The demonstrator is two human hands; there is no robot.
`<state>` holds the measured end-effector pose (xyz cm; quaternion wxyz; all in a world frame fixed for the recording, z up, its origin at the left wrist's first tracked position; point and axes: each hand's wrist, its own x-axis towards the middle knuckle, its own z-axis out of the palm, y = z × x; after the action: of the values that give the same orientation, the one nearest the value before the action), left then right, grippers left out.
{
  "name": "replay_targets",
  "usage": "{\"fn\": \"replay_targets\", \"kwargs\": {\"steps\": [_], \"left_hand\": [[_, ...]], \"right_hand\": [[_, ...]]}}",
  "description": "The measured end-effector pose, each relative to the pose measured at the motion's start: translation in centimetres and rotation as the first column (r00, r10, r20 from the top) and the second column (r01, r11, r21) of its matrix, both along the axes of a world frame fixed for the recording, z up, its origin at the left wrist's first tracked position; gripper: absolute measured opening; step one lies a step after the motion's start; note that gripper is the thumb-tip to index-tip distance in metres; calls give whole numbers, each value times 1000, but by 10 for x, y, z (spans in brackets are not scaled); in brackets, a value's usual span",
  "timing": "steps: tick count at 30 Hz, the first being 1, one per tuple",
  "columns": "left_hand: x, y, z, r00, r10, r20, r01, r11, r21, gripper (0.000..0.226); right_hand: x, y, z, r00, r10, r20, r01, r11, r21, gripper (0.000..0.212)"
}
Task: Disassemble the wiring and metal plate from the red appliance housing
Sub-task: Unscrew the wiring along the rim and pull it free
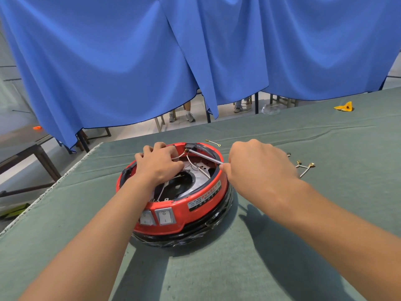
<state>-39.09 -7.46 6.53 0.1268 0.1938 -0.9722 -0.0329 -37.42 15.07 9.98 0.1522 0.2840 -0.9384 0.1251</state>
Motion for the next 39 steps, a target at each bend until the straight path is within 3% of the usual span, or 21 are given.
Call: {"fn": "replay_targets", "kwargs": {"steps": [8,17,26,39], "left_hand": [[-1,-1,1,999,23,-25,-22,999,35,16],[-2,0,1,997,51,-64,-48,997,53,20],[-2,1,2,997,60,-54,-58,998,35,20],[0,1,3,997,66,-48,-64,998,26,16]], "right_hand": [[-4,-3,-1,1000,5,26,-6,999,37,46],[-23,8,-3,990,85,-112,-72,990,119,45],[-31,15,-3,975,151,-161,-126,979,159,31],[-6,3,-7,982,49,-180,-18,985,169,49]]}}
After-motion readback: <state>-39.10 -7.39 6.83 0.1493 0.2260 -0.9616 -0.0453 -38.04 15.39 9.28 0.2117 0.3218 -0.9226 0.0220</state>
